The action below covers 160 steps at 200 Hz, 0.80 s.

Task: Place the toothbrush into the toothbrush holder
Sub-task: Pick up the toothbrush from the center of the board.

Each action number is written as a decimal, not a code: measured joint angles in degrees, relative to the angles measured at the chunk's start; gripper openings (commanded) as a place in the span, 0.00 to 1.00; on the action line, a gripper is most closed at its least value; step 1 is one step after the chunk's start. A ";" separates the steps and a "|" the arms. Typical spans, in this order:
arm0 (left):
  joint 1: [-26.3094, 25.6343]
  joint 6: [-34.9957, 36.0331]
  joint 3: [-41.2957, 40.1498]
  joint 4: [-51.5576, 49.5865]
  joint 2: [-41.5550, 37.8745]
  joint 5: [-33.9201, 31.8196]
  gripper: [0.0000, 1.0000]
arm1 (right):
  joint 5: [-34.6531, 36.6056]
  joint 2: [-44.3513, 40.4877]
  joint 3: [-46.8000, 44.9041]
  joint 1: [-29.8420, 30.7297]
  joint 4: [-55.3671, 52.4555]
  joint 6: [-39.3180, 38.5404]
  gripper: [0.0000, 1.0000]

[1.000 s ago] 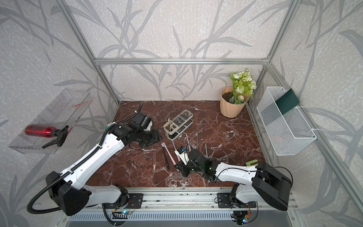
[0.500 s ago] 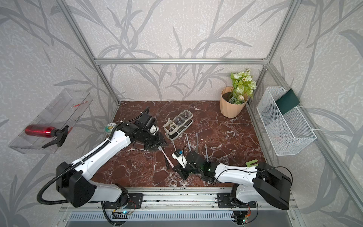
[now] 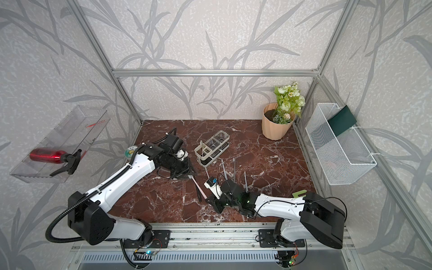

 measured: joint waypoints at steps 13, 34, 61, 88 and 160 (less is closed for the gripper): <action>0.00 -0.02 -0.15 0.09 -0.02 0.44 0.26 | 0.13 0.00 0.00 0.04 0.00 0.02 0.00; 0.00 0.31 -1.03 0.24 -0.20 1.05 0.21 | 0.24 0.00 0.00 0.04 0.02 0.04 0.00; 0.00 0.28 -1.92 0.57 -0.42 1.49 0.15 | 0.20 0.00 0.00 0.04 0.02 0.07 0.00; 0.00 0.26 -2.64 1.01 -0.42 1.99 0.11 | 0.15 0.02 0.00 0.04 0.00 0.09 0.00; 0.28 0.31 -2.82 1.14 -0.68 2.40 0.03 | 0.20 0.02 0.00 0.04 0.00 0.09 0.00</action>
